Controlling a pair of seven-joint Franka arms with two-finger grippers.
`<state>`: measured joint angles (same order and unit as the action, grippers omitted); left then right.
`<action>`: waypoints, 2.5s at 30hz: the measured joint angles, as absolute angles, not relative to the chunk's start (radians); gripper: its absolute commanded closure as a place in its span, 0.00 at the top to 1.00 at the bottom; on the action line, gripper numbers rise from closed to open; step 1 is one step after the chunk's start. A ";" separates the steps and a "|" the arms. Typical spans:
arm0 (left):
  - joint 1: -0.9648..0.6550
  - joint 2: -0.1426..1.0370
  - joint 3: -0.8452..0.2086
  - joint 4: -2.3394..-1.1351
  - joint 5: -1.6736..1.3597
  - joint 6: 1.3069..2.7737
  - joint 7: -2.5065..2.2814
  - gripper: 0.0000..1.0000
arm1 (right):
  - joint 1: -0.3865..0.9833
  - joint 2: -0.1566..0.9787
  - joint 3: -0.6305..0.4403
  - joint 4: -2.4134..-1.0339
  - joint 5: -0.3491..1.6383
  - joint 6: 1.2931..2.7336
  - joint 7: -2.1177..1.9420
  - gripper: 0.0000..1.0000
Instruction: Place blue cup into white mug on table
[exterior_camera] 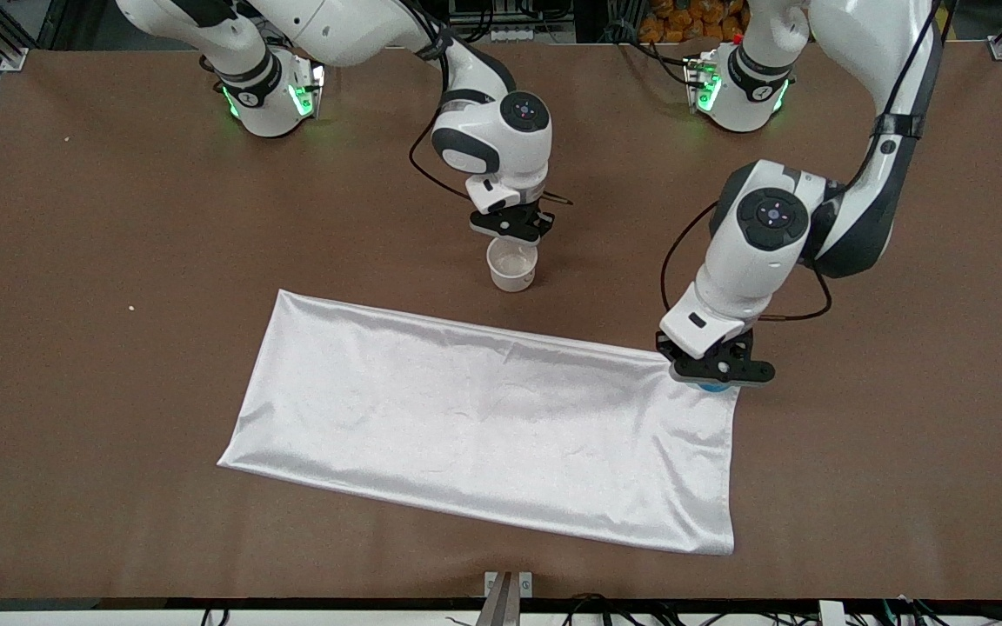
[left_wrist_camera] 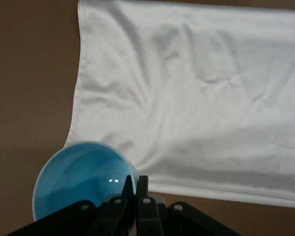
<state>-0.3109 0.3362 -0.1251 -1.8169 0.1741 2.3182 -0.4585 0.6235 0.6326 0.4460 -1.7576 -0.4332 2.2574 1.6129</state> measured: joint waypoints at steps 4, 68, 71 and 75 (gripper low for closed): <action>-0.313 0.289 -0.162 -1.854 0.174 2.272 -0.518 0.00 | 0.635 0.623 0.459 -1.704 -0.433 2.167 1.619 1.00; -0.392 0.535 -0.571 -1.643 0.380 2.136 -1.352 0.00 | -0.366 0.356 0.713 -1.856 -0.317 2.012 0.563 1.00; -0.392 0.538 -0.585 -1.631 0.380 2.127 -1.373 0.00 | -0.444 0.321 0.791 -1.869 -0.290 1.962 0.558 1.00; -0.393 0.553 -0.597 -1.614 0.380 2.116 -1.387 0.00 | -0.536 0.288 0.890 -1.867 -0.259 1.892 0.558 1.00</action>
<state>-0.3927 0.5530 -0.5972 -1.6139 0.3797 2.1164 -1.3866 -0.5356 0.2883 0.8902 -1.8672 -0.2595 1.8924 0.5575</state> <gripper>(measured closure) 0.956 0.000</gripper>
